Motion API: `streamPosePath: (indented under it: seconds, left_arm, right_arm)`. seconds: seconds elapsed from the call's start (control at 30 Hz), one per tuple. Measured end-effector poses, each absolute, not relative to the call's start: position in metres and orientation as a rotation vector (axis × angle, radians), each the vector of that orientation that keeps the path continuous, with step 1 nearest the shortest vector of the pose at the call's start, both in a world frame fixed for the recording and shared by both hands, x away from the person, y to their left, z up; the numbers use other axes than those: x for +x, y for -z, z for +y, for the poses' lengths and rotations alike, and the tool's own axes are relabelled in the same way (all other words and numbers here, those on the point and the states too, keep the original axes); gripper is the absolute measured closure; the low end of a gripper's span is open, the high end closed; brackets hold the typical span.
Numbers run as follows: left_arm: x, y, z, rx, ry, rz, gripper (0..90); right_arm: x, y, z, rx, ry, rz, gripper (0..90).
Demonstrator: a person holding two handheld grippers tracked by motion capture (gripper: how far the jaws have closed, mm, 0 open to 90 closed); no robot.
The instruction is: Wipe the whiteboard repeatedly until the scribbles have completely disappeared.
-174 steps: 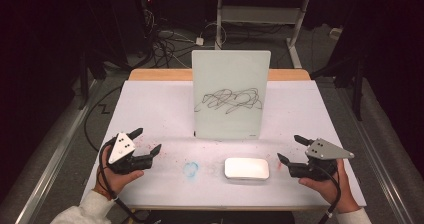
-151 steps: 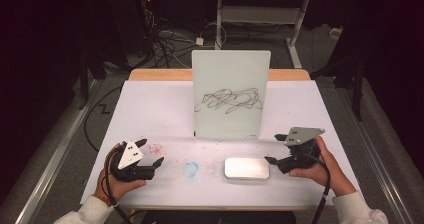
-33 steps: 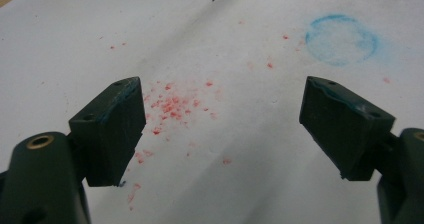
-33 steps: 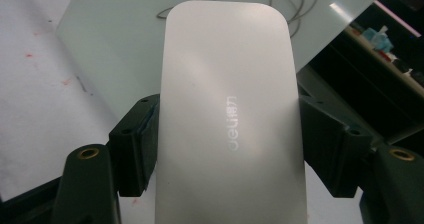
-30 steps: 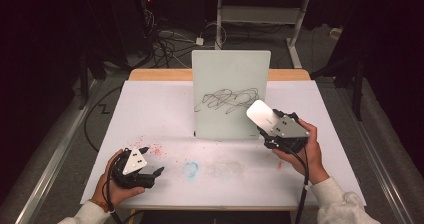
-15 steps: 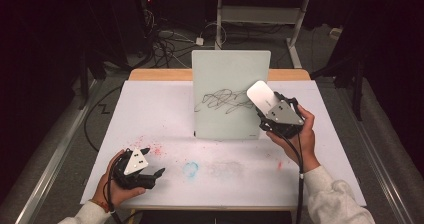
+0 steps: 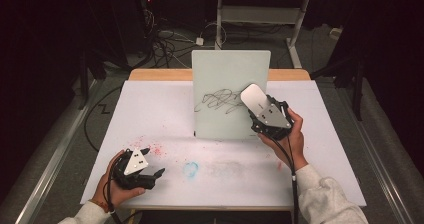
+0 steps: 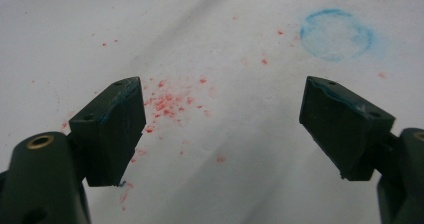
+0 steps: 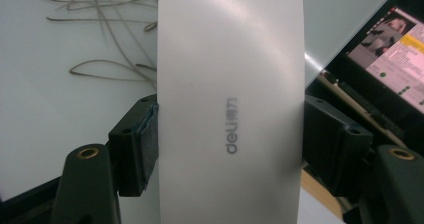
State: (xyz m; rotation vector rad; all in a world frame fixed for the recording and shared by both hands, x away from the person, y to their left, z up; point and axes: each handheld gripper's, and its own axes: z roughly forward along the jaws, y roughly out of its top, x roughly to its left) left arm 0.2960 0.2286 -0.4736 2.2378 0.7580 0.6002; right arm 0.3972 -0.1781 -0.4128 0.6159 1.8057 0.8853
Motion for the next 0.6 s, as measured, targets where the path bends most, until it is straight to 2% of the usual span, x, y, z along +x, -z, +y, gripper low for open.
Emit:
streamPosePath:
  seconds: [0.27, 0.6]
  left_arm:
    - [0.296, 0.473, 0.229, 2.238, -0.615, 0.744, 17.9]
    - [0.296, 0.473, 0.229, 2.239, -0.599, 0.757, 17.9]
  right_arm:
    - [0.387, 0.440, -0.163, 0.584, -0.829, 1.838, 31.2]
    - [0.400, 0.407, -0.172, 0.653, -0.883, 1.779, 31.2]
